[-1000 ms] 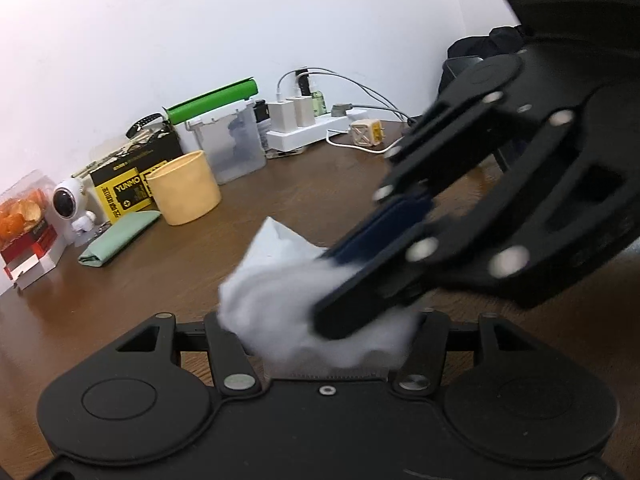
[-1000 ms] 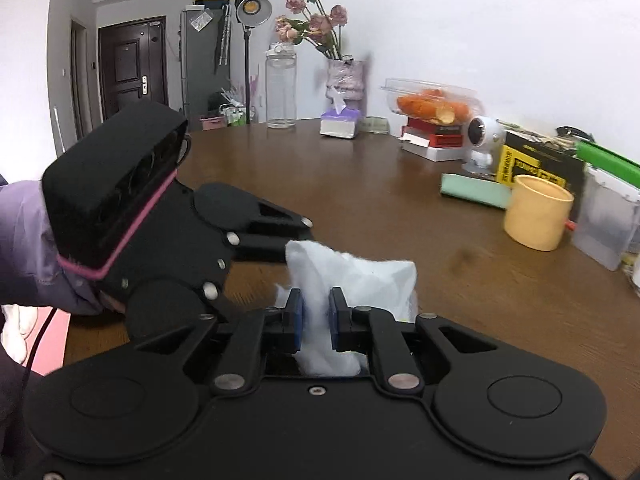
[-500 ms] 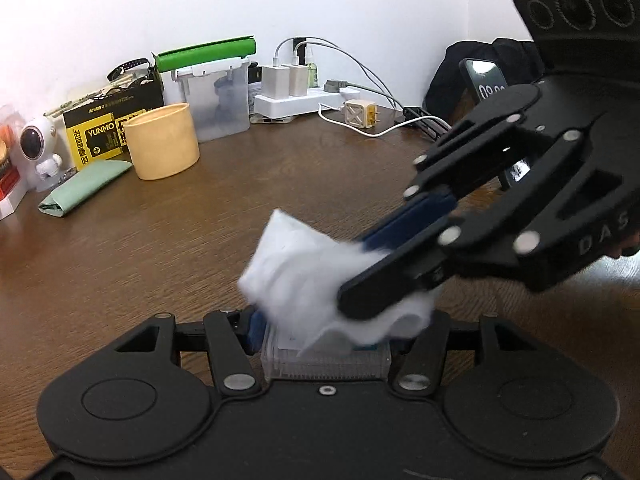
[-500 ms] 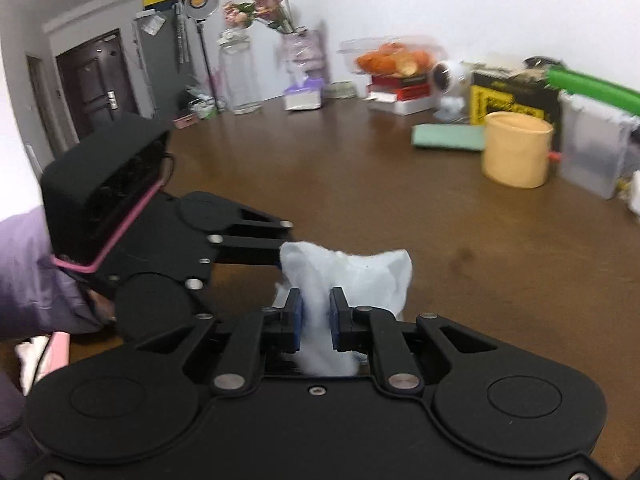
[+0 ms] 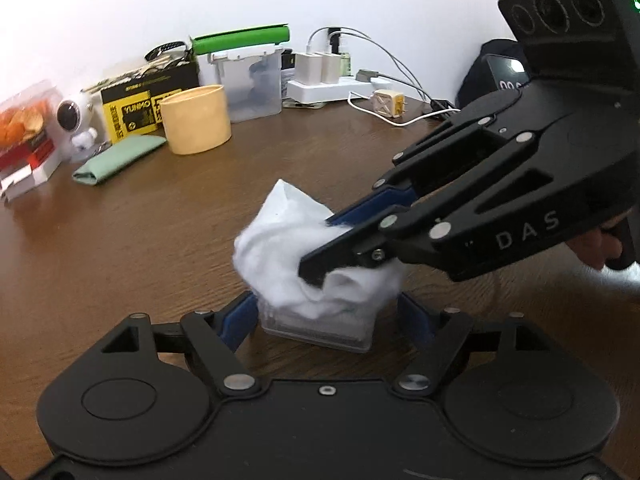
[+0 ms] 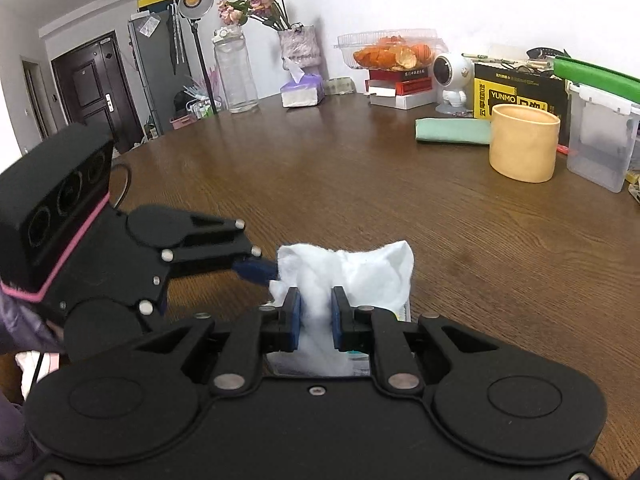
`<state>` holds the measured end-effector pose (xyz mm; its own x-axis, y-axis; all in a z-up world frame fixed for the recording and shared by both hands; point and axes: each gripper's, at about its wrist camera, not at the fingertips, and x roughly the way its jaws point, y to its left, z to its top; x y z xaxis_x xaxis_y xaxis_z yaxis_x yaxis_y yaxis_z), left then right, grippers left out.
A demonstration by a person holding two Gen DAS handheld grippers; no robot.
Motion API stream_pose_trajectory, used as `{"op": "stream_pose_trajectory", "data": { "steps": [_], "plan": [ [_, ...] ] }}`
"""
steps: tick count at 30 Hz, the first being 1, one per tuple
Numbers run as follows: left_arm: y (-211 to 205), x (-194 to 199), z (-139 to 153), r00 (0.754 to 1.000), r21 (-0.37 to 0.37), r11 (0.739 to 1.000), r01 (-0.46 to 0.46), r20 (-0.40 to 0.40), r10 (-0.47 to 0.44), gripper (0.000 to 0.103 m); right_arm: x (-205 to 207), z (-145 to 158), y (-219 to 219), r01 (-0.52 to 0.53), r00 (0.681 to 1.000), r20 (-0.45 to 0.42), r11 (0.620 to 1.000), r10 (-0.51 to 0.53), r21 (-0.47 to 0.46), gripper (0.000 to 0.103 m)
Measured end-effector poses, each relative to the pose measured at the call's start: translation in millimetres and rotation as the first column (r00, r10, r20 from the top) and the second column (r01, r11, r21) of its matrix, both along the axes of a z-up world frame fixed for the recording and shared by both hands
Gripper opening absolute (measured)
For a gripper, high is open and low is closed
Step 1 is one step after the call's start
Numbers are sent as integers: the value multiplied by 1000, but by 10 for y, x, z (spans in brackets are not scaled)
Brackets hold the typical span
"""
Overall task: Clean container
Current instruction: 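Wipe the box lid with the tissue in the right gripper while left holds box, then keep wiping the box surface with the tissue in the right gripper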
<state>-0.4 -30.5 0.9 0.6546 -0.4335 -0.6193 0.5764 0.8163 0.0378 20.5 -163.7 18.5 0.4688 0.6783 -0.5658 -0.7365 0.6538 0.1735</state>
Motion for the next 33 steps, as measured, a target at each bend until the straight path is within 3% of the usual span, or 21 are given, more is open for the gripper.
{"op": "stream_pose_trajectory", "data": {
  "steps": [3, 12, 17, 19, 23, 26, 33],
  "plan": [
    [27, 19, 0, 1000, -29, 999, -15, 2, 16, 62, -4, 14, -7, 2, 1000, -4, 1000, -2, 2, 16],
    [4, -14, 14, 999, -12, 1000, -13, 29, 13, 59, -57, 16, -82, -42, 998, -36, 998, 44, 38, 16],
    [-1, -21, 10, 999, -9, 1000, -10, 30, 11, 59, 69, 34, -202, 100, 995, 29, 995, -99, -12, 16],
    [3, -15, 8, 1000, -11, 1000, -10, 28, 10, 59, 43, 50, -275, 102, 995, 27, 994, -101, -28, 16],
    [7, -7, 3, 1000, -15, 1000, -7, 23, 7, 59, -164, 96, -165, -59, 998, 21, 997, 59, -40, 16],
    [4, -13, -2, 1000, -13, 1000, -6, 23, 6, 59, -124, 85, 46, -74, 997, 34, 996, 75, -45, 16],
    [15, -7, -6, 1000, -22, 1000, -6, 16, 6, 59, -34, 118, -99, 114, 983, 164, 977, -85, -178, 19]
  ]
}}
